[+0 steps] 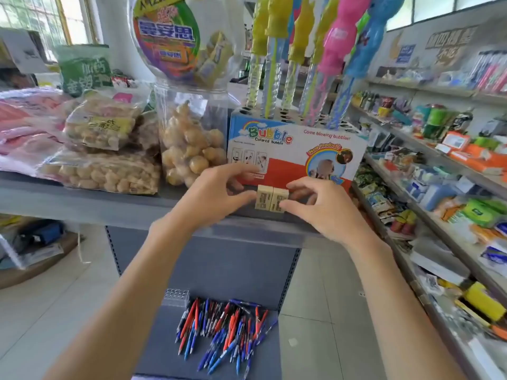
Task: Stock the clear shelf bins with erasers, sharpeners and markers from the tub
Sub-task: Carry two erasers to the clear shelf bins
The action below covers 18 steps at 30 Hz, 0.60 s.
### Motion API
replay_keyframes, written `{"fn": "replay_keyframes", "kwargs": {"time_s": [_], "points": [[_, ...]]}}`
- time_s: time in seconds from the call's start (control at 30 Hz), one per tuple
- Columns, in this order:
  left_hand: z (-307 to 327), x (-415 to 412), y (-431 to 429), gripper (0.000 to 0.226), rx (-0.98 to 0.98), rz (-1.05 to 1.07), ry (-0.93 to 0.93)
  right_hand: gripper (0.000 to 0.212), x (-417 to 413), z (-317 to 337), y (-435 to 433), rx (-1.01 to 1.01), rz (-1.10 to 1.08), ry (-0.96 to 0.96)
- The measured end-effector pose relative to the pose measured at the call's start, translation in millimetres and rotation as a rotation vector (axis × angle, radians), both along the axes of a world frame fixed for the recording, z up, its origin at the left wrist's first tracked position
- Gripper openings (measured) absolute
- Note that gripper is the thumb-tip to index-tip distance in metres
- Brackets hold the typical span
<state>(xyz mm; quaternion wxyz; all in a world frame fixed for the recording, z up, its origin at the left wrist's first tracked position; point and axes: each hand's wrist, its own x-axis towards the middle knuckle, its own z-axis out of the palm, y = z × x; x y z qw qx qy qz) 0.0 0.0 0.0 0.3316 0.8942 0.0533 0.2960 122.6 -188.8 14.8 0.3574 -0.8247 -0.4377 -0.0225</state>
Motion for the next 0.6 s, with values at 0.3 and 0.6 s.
{"fn": "replay_keyframes", "kwargs": {"time_s": [0.3, 0.6], "points": [[0.0, 16.1, -0.9, 0.027, -0.010, -0.020, 0.125, 0.015, 6.4, -9.3, 6.8, -0.017, 0.013, -0.033], [6.2, 5.6, -9.1, 0.021, -0.168, -0.047, 0.018, 0.010, -5.2, -1.7, -3.7, 0.152, 0.017, 0.057]]}}
